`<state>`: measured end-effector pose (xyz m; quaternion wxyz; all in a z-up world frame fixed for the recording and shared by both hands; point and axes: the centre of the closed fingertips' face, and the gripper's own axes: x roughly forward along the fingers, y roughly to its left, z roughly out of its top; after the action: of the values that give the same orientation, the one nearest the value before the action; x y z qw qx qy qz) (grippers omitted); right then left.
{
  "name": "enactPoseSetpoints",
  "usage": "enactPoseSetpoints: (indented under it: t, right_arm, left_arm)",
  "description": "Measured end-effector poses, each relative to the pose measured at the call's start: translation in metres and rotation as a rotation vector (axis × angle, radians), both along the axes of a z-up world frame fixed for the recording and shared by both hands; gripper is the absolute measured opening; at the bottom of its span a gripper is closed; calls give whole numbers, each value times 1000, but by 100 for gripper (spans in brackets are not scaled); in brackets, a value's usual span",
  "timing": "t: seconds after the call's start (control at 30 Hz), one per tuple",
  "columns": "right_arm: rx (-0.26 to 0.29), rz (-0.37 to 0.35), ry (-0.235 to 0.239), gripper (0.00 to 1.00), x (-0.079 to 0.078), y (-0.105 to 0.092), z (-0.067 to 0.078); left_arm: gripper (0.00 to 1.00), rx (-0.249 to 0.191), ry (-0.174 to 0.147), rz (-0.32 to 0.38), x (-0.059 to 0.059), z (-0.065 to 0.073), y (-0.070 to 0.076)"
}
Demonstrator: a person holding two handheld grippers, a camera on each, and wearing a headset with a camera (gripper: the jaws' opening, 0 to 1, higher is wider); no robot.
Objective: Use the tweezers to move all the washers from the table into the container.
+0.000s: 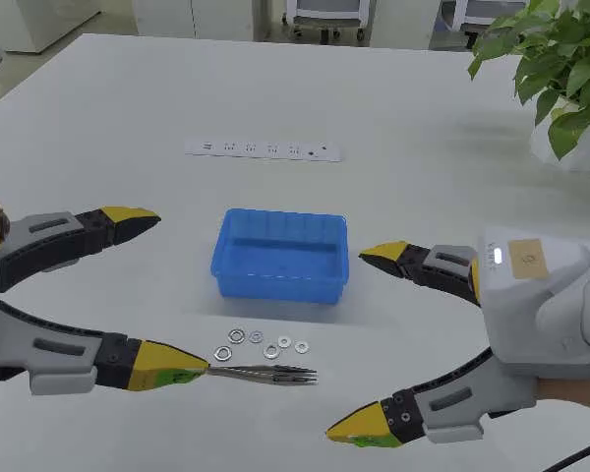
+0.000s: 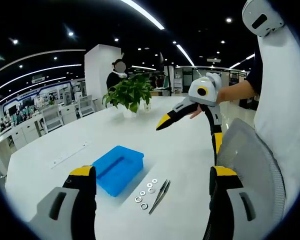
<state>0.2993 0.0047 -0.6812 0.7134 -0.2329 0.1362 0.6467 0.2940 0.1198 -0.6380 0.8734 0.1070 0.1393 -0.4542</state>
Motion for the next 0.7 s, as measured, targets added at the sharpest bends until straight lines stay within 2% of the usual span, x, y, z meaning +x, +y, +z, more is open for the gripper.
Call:
enactPoseSetpoints:
  t: [0.7]
  right_arm:
    - [-10, -20, -7, 97, -1, -2, 0]
  left_arm:
    - [99, -1, 3, -19, -2, -2, -1]
